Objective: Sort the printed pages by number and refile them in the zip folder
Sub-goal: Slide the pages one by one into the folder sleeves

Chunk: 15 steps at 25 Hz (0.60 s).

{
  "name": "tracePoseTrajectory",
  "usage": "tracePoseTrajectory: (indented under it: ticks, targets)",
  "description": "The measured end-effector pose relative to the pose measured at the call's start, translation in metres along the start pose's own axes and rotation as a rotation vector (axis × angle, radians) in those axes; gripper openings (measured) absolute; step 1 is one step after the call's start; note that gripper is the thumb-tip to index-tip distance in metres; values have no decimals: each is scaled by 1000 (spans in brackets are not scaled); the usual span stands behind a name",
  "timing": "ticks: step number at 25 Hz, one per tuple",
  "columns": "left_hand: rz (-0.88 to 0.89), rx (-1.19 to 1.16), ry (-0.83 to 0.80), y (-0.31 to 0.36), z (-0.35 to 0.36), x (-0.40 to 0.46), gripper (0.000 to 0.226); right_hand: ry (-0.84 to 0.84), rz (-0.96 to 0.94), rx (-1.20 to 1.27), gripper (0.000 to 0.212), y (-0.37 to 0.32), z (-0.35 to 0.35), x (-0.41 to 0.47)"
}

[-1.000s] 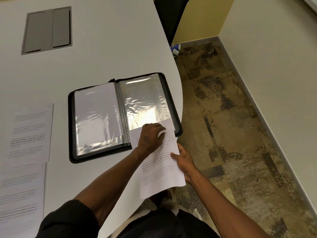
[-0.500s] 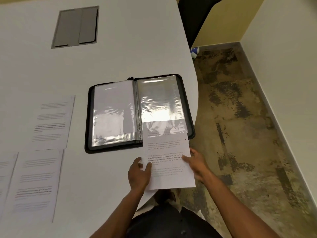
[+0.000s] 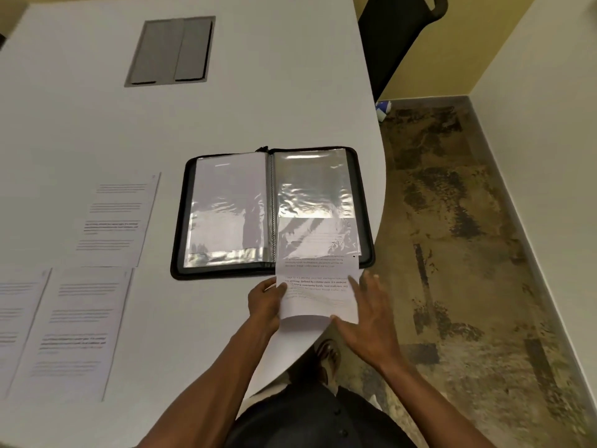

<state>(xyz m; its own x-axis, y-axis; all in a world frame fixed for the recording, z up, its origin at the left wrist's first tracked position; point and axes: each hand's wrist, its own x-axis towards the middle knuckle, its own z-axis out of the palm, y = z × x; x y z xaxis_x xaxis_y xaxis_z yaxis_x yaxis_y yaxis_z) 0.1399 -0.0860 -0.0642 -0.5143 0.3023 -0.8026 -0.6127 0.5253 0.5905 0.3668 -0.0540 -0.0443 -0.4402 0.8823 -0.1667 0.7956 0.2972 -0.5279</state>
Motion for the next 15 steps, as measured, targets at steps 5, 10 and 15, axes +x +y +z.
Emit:
tracePoseTrajectory:
  ticks: [5, 10, 15]
  targets:
    - [10, 149, 29, 0, -2, 4, 31, -37, 565, 451, 85, -13, 10, -6]
    - [-27, 296, -110, -8, -20, -6, 38, -77, 983, 988, 18, 14, 16, 12]
    - [159, 395, -112, 1, -18, -7, 41, 37, 798, 1036, 16, 3, 3, 18]
